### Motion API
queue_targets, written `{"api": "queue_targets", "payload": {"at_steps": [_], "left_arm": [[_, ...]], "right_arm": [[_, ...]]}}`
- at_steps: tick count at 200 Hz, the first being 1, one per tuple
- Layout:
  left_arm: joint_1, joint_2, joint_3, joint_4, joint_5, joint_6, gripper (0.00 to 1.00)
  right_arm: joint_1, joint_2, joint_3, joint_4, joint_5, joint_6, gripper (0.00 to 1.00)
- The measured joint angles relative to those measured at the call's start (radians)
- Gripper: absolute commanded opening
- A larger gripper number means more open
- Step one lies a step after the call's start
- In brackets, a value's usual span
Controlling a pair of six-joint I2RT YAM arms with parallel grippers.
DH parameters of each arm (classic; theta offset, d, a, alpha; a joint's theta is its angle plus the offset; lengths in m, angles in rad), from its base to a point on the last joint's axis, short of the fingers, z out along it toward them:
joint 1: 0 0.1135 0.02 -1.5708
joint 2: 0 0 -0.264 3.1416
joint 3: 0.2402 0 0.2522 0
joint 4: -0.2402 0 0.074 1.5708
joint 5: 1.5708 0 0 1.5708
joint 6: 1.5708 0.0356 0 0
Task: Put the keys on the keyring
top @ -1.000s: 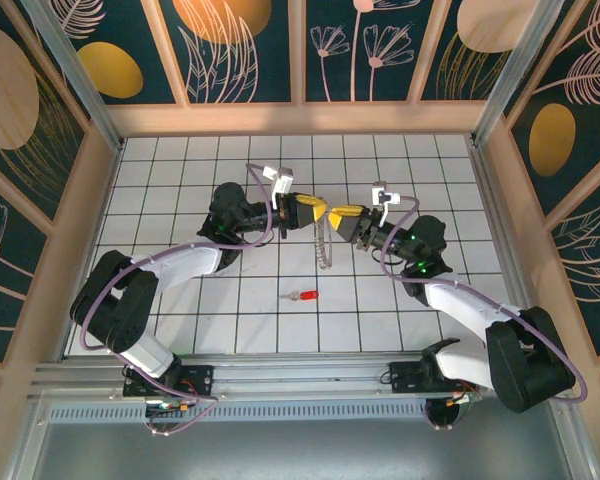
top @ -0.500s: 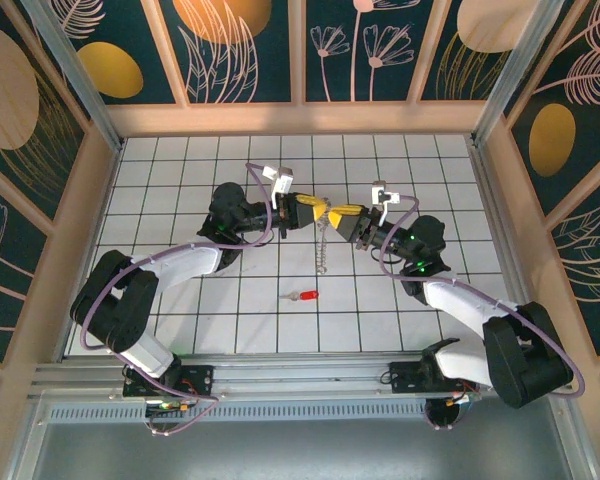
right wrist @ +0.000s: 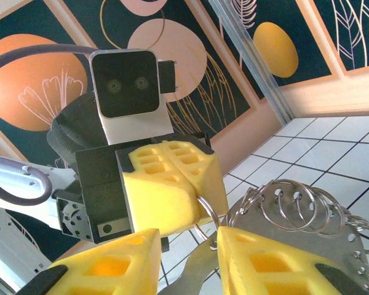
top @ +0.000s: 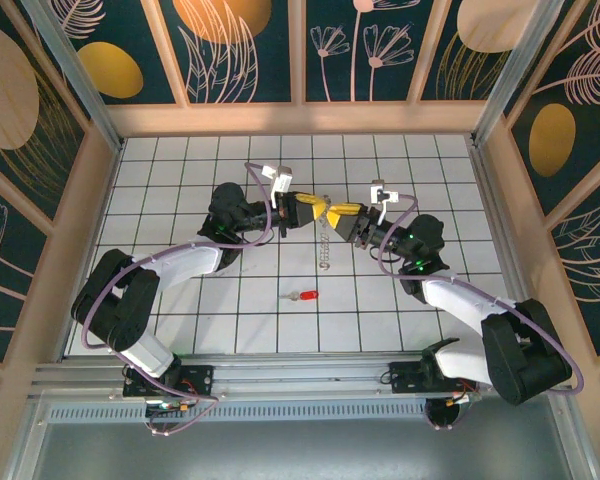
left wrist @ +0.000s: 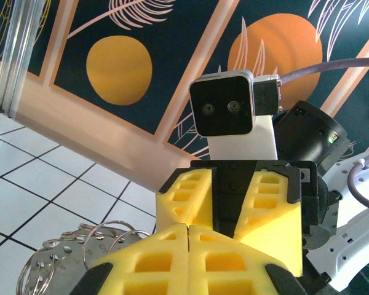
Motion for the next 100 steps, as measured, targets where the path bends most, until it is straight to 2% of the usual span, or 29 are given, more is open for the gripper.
{"api": "queue_targets", "payload": {"at_steps": [19, 38, 100], "left_arm": [[0.000, 0.000, 0.000, 0.006, 0.002, 0.000, 0.00], [0.000, 0.000, 0.000, 0.013, 0.002, -0.004, 0.00], [-0.002, 0.000, 0.000, 0.021, 0.010, -0.008, 0.00]], "right_arm": [[0.000, 0.000, 0.000, 0.000, 0.000, 0.000, 0.28], [0.000, 0.002, 0.003, -0.002, 0.001, 0.002, 0.36], [-0.034, 0.002, 0.003, -0.005, 0.008, 0.003, 0.37]]}}
